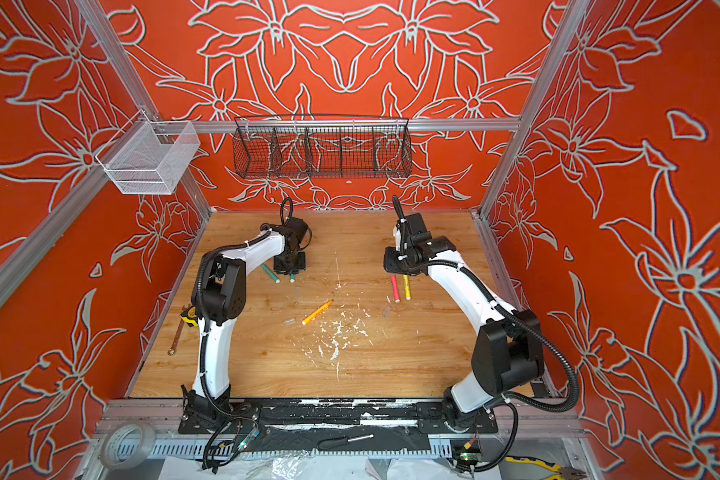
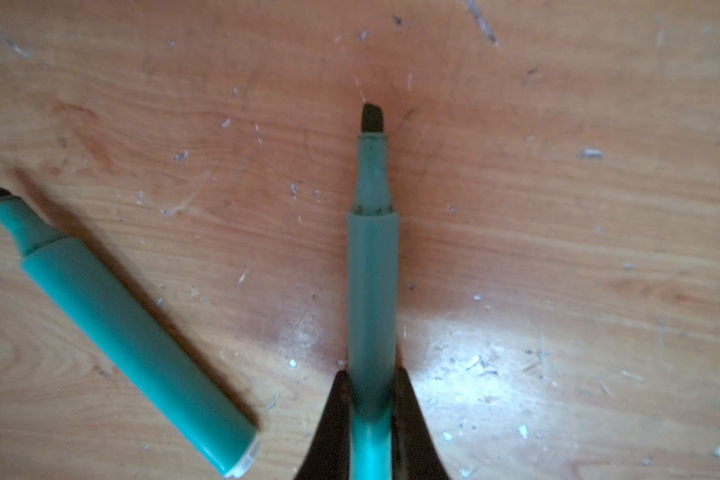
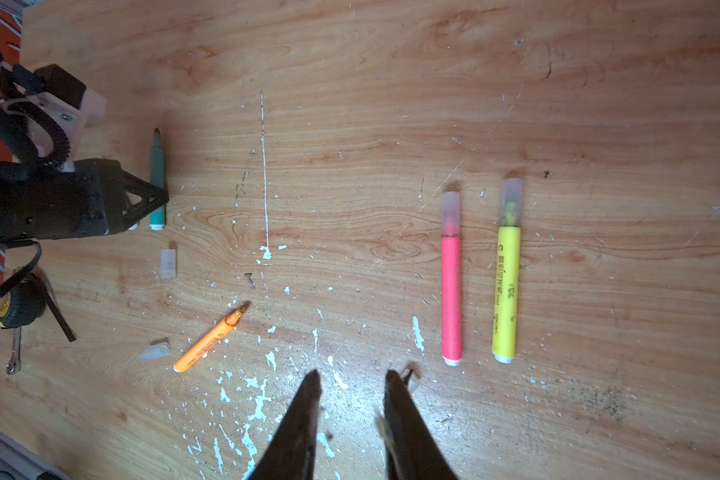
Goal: Insert the pens into the pen caps
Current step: 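Grasp the green marker with the left gripper while the right gripper hovers over the markers, then raise the green marker upright with the left gripper while the right gripper approaches it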
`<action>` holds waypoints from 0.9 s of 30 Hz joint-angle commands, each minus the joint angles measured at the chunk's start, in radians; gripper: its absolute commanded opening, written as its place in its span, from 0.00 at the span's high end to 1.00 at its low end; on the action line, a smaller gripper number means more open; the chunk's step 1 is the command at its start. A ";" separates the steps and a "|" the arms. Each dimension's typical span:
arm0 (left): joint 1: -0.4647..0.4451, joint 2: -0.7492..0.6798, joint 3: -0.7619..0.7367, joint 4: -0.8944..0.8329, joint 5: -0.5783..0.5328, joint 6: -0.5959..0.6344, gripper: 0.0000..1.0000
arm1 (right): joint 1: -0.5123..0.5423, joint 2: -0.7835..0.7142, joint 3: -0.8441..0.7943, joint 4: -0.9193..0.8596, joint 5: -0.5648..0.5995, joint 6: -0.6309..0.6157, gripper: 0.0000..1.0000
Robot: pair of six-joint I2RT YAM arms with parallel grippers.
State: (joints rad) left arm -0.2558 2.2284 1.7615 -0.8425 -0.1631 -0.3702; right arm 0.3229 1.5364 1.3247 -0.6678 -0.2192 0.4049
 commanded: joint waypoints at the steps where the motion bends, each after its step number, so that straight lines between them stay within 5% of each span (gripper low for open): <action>1: 0.000 -0.003 -0.003 -0.059 0.019 0.013 0.95 | 0.005 -0.028 -0.024 0.013 -0.012 0.008 0.71; 16: -0.095 -0.201 -0.094 0.059 -0.021 0.092 0.97 | 0.005 -0.094 -0.176 0.283 -0.145 0.126 0.62; 27: -0.221 -0.432 -0.289 0.330 0.203 0.198 0.99 | 0.022 -0.118 -0.197 0.449 -0.295 0.249 0.54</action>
State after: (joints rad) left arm -0.4416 1.8801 1.5272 -0.6399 -0.0685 -0.2260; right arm 0.3294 1.4517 1.1397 -0.3031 -0.4572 0.5858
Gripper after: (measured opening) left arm 0.121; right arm 0.452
